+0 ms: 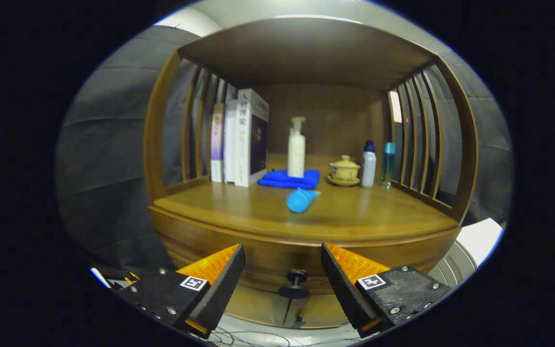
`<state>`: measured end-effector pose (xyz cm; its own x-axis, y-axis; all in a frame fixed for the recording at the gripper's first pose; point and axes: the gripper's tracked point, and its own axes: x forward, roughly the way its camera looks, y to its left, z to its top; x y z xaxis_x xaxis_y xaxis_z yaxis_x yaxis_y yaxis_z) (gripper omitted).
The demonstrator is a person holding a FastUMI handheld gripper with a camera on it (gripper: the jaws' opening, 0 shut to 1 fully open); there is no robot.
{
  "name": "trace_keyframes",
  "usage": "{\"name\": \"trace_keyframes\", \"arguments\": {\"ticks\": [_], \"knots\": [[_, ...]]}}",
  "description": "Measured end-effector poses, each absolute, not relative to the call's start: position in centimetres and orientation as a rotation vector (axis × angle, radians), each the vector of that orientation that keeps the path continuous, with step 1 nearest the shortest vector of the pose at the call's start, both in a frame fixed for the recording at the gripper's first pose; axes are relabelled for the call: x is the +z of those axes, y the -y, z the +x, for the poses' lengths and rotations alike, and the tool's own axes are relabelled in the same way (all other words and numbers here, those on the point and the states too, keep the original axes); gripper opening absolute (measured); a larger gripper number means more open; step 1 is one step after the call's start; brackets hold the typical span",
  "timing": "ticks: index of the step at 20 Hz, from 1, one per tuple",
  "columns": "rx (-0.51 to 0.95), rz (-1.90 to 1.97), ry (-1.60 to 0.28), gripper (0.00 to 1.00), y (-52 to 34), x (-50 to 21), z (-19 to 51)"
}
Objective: Pull open the drawer, take out the items inside it, and place them on the countertop above the cabinet.
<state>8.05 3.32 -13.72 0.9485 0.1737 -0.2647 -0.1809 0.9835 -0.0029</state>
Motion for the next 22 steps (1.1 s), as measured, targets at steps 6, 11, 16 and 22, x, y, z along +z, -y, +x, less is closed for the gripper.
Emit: {"name": "trace_keyframes", "arguments": {"ticks": [6,11,16,22], "knots": [[0.147,-0.115,-0.136,0.96,-1.9,-5.5,4.3],[0.028,-0.176,-0.020,0.95,2.2,1.0,2.3],[-0.023,-0.174,0.007,0.95,4.6,3.0,1.2],[-0.070,-0.166,0.027,0.95,6.7,4.6,0.7]]}}
